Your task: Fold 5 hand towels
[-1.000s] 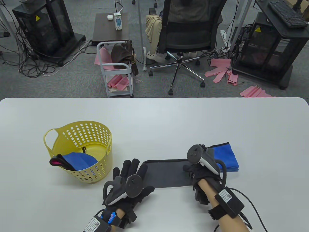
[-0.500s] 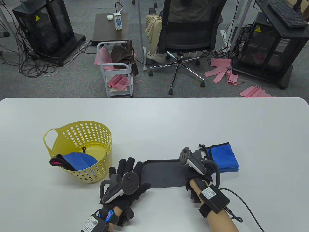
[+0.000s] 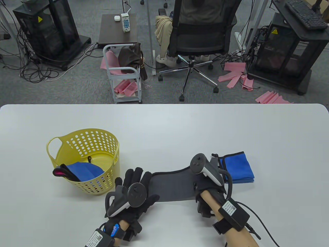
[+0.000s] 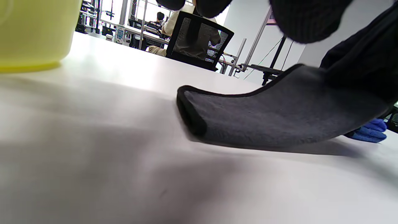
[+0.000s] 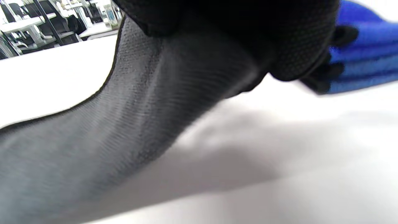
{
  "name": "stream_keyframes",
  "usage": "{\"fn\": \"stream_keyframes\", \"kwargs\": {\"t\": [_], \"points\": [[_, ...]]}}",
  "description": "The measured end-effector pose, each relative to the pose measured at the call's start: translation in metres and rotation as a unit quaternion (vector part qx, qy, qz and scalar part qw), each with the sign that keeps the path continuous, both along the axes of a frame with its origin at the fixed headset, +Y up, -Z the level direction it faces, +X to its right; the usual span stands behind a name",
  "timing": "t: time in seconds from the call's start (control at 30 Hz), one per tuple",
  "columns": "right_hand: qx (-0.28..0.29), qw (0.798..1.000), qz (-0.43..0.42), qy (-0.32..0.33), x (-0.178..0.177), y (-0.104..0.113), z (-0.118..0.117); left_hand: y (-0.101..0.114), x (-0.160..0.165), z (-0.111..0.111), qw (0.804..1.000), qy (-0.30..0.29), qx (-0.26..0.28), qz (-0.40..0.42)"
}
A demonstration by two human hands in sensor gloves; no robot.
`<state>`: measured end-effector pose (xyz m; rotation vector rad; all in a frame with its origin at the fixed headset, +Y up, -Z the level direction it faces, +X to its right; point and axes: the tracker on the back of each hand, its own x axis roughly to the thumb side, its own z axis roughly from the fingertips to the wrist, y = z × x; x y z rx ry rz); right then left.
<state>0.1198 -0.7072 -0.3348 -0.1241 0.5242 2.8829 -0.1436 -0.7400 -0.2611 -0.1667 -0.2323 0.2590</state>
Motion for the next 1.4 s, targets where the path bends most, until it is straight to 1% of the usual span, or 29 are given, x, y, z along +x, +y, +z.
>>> {"fn": "stream_keyframes", "kwargs": {"t": [0.07, 0.1, 0.17, 0.27, 0.37, 0.47, 0.57, 0.7, 0.77, 0.8, 0.83, 0.93, 1.0, 1.03, 1.1, 1.17, 1.23, 1.33, 1.4], "points": [[0.032, 0.999, 0.007, 0.002, 0.000, 0.011, 0.000, 0.001, -0.001, 0.000, 1.000, 0.001, 0.002, 0.002], [0.060, 0.998, 0.023, 0.003, 0.000, 0.020, 0.000, 0.001, -0.001, 0.001, 1.000, 0.001, 0.002, 0.003], [0.083, 0.994, 0.063, 0.013, -0.002, 0.030, -0.002, 0.002, -0.001, 0.001, 1.000, 0.001, 0.003, 0.004], [0.110, 0.987, 0.114, 0.029, -0.011, 0.040, -0.004, 0.001, -0.001, 0.001, 1.000, 0.000, 0.004, 0.007], [0.128, 0.981, 0.135, 0.053, -0.028, 0.041, -0.001, 0.001, -0.002, 0.001, 1.000, 0.000, 0.004, 0.008], [0.126, 0.980, 0.130, 0.082, -0.049, 0.030, 0.007, 0.002, -0.002, 0.001, 1.000, 0.000, 0.003, 0.010], [0.096, 0.985, 0.105, 0.103, -0.065, 0.013, 0.015, 0.002, -0.002, 0.002, 1.000, 0.000, 0.002, 0.010], [0.065, 0.988, 0.080, 0.116, -0.078, -0.007, 0.019, 0.002, -0.002, 0.002, 1.000, -0.003, 0.000, 0.007], [0.042, 0.991, 0.033, 0.120, -0.079, -0.014, 0.019, 0.002, -0.002, 0.002, 1.000, -0.004, -0.001, 0.007], [0.015, 0.991, -0.006, 0.130, -0.078, -0.018, 0.017, 0.003, -0.002, 0.003, 1.000, -0.004, 0.000, 0.006], [-0.014, 0.991, -0.044, 0.126, -0.076, -0.020, 0.017, 0.003, -0.002, 0.003, 1.000, -0.005, 0.000, 0.007], [-0.047, 0.985, -0.115, 0.123, -0.065, -0.020, 0.015, 0.003, -0.003, 0.003, 1.000, -0.006, -0.001, 0.010], [-0.042, 0.981, -0.146, 0.124, -0.055, -0.015, 0.012, 0.003, -0.003, 0.003, 1.000, -0.007, -0.001, 0.011], [-0.037, 0.981, -0.154, 0.109, -0.048, -0.011, 0.010, 0.004, -0.002, 0.003, 1.000, -0.007, 0.000, 0.012], [-0.018, 0.985, -0.150, 0.088, -0.034, -0.008, 0.005, 0.004, -0.002, 0.004, 1.000, -0.007, 0.001, 0.013], [-0.013, 0.990, -0.120, 0.069, -0.022, -0.011, -0.002, 0.004, -0.002, 0.004, 1.000, -0.009, 0.003, 0.013], [-0.029, 0.995, -0.083, 0.053, -0.011, -0.021, -0.008, 0.005, -0.001, 0.004, 1.000, -0.010, 0.003, 0.013], [-0.054, 0.996, -0.059, 0.032, -0.004, -0.035, -0.014, 0.005, -0.001, 0.004, 1.000, -0.012, 0.006, 0.013], [-0.060, 0.997, -0.046, 0.026, -0.002, -0.042, -0.017, 0.004, -0.001, 0.005, 1.000, -0.013, 0.007, 0.013]]}}
